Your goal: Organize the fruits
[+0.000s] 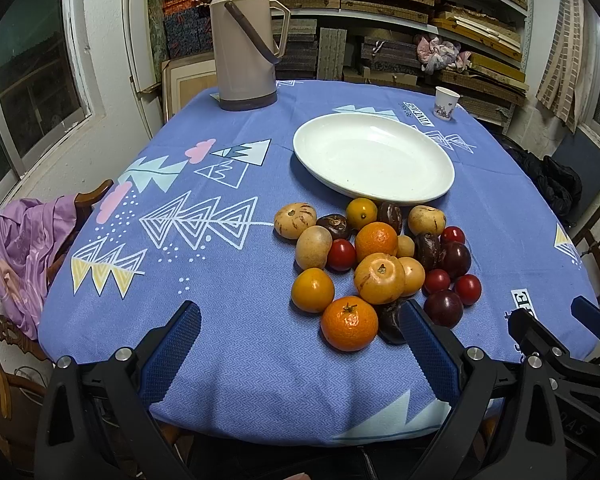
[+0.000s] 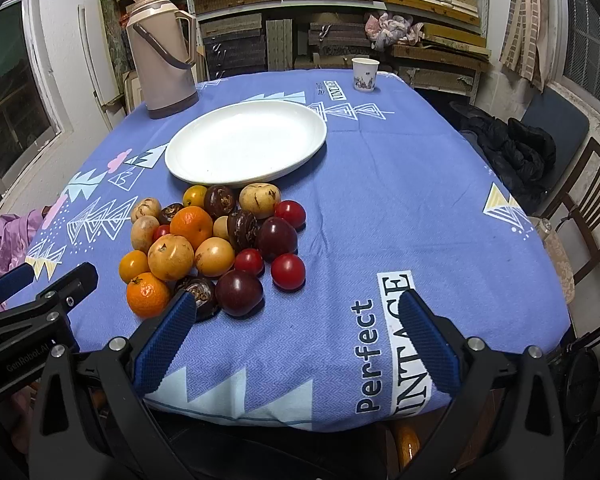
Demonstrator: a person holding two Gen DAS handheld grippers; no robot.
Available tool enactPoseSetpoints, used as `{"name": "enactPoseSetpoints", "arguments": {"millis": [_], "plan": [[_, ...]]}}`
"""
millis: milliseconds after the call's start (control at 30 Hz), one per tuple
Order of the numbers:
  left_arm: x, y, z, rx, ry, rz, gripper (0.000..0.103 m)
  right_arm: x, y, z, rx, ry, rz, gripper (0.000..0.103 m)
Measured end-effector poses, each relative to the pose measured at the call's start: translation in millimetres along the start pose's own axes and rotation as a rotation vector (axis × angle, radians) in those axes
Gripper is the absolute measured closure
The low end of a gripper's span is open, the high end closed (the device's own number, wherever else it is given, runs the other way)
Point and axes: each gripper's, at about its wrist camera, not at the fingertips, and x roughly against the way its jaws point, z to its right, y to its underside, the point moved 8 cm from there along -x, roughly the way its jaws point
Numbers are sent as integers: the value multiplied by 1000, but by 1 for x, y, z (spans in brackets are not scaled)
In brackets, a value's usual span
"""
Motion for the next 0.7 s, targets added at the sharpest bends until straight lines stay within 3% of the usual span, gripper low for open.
{"name": "enactPoseSetpoints", "arguments": {"millis": [500, 700], "plan": [[-2, 2, 0, -1, 2, -7, 3, -1, 2, 0, -1, -1, -8, 4], [-11, -1, -6, -1, 42, -16, 3, -4, 0, 3, 8, -11, 9, 4]]}}
